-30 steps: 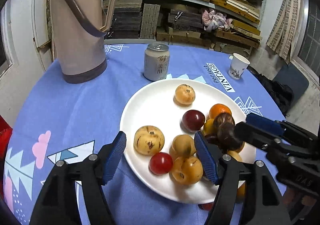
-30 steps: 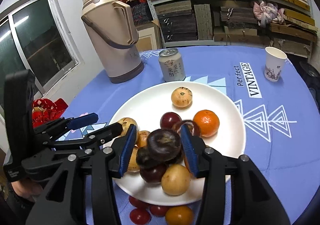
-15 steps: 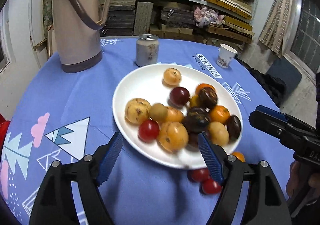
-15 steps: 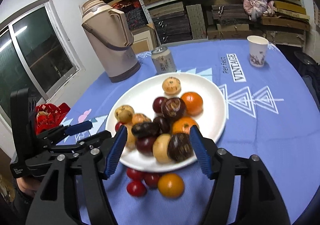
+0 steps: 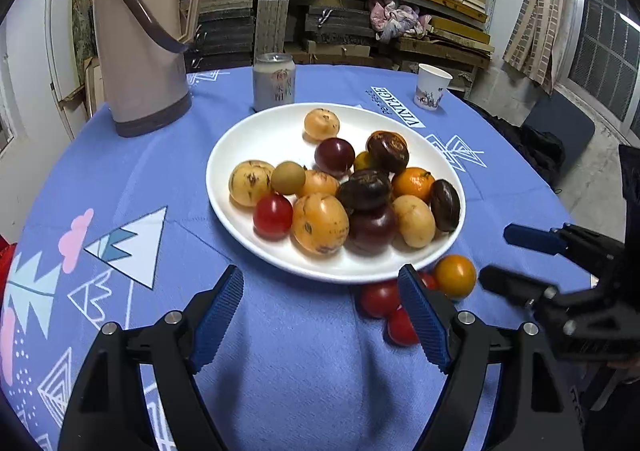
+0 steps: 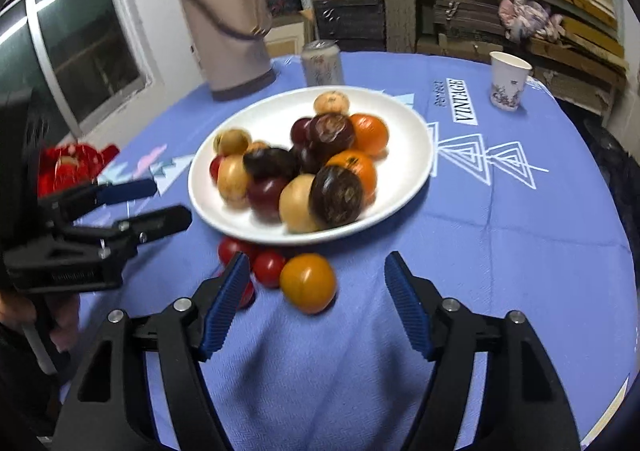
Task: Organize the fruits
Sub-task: 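Withdraw both open tools from the plate toward the fruit pile, then grasp a red tomato with the left tool while the right tool grasps an orange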
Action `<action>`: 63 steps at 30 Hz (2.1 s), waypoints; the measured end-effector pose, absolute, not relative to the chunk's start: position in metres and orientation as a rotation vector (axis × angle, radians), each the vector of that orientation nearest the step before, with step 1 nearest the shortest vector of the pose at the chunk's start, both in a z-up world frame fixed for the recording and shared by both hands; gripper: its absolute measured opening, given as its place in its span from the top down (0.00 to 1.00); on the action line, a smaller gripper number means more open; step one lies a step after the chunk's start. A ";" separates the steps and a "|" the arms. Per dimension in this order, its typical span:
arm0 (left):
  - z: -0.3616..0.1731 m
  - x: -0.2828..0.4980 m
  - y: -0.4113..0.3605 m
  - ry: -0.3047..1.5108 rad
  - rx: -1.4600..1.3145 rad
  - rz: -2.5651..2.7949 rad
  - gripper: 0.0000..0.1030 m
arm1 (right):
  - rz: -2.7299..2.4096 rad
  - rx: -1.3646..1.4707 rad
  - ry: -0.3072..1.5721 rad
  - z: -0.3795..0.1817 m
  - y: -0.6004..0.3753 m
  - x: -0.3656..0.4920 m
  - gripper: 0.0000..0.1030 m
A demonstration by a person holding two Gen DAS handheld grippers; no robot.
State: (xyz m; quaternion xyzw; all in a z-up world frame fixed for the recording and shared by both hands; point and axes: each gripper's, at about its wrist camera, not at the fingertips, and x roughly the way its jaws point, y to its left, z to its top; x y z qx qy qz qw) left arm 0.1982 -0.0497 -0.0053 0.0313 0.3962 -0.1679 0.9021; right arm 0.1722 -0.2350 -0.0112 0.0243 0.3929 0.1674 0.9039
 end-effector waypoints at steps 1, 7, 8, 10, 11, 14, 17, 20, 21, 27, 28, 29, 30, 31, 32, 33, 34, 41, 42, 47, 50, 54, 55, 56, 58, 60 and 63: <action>-0.007 0.198 -0.050 0.823 0.065 -0.346 0.22 | 0.349 0.040 0.819 -0.015 -0.233 0.172 0.34; -0.013 0.201 -0.040 0.850 0.047 -0.338 0.22 | 0.354 -0.007 0.880 -0.035 -0.220 0.181 0.41; -0.014 0.201 -0.039 0.853 0.046 -0.337 0.22 | 0.353 -0.013 0.890 -0.039 -0.219 0.183 0.48; -0.016 0.200 -0.038 0.859 0.049 -0.337 0.22 | 0.350 -0.021 0.914 -0.045 -0.217 0.186 0.54; -0.017 0.199 -0.037 0.860 0.051 -0.338 0.22 | 0.342 -0.028 0.922 -0.047 -0.217 0.186 0.54; -0.020 0.197 -0.037 0.867 0.056 -0.344 0.22 | 0.334 -0.037 0.922 -0.050 -0.217 0.189 0.57; -0.022 0.195 -0.040 0.877 0.067 -0.355 0.22 | 0.323 -0.070 0.915 -0.052 -0.212 0.193 0.59; -0.023 0.192 -0.046 0.881 0.088 -0.369 0.22 | 0.336 -0.085 0.904 -0.052 -0.208 0.192 0.64; -0.024 0.191 -0.048 0.882 0.093 -0.377 0.22 | 0.339 -0.078 0.902 -0.051 -0.209 0.192 0.64; -0.030 0.182 -0.067 0.889 0.145 -0.425 0.22 | 0.329 0.011 0.882 -0.045 -0.229 0.188 0.64; -0.031 0.181 -0.070 0.891 0.149 -0.429 0.22 | 0.326 0.019 0.878 -0.044 -0.231 0.187 0.64; -0.032 0.180 -0.073 0.893 0.153 -0.435 0.22 | 0.325 0.030 0.874 -0.043 -0.234 0.187 0.64; -0.033 0.180 -0.077 0.894 0.156 -0.440 0.22 | 0.325 0.036 0.871 -0.042 -0.236 0.187 0.64; -0.034 0.180 -0.081 0.894 0.158 -0.444 0.22 | 0.323 0.039 0.868 -0.042 -0.237 0.186 0.64; -0.034 0.179 -0.083 0.893 0.158 -0.446 0.22 | 0.320 0.042 0.865 -0.041 -0.238 0.186 0.64; -0.035 0.180 -0.087 0.892 0.159 -0.447 0.22 | 0.318 0.047 0.863 -0.040 -0.240 0.186 0.64; -0.036 0.180 -0.089 0.892 0.159 -0.447 0.22 | 0.318 0.052 0.863 -0.040 -0.241 0.187 0.64; -0.052 0.190 -0.105 0.957 0.152 -0.461 0.54 | 0.304 0.071 0.856 -0.037 -0.250 0.184 0.64; -0.055 0.191 -0.106 0.964 0.151 -0.454 0.55 | 0.307 0.073 0.853 -0.036 -0.251 0.183 0.64; -0.055 0.192 -0.107 0.954 0.148 -0.439 0.56 | 0.315 0.062 0.855 -0.037 -0.248 0.181 0.64; -0.055 0.191 -0.105 0.952 0.138 -0.440 0.57 | 0.318 0.060 0.853 -0.036 -0.247 0.180 0.64; -0.055 0.186 -0.101 0.952 0.126 -0.456 0.66 | 0.312 0.060 0.851 -0.036 -0.248 0.180 0.64; -0.054 0.184 -0.099 0.956 0.111 -0.477 0.71 | 0.311 0.059 0.851 -0.036 -0.248 0.180 0.64; -0.053 0.183 -0.097 0.955 0.109 -0.480 0.70 | 0.311 0.059 0.849 -0.036 -0.248 0.180 0.64; -0.052 0.181 -0.095 0.945 0.119 -0.465 0.70 | 0.313 0.057 0.844 -0.034 -0.247 0.179 0.64; -0.052 0.179 -0.090 0.946 0.109 -0.457 0.70 | 0.315 0.053 0.841 -0.034 -0.247 0.178 0.64; -0.050 0.176 -0.085 0.945 0.093 -0.459 0.70 | 0.315 0.051 0.840 -0.034 -0.246 0.177 0.64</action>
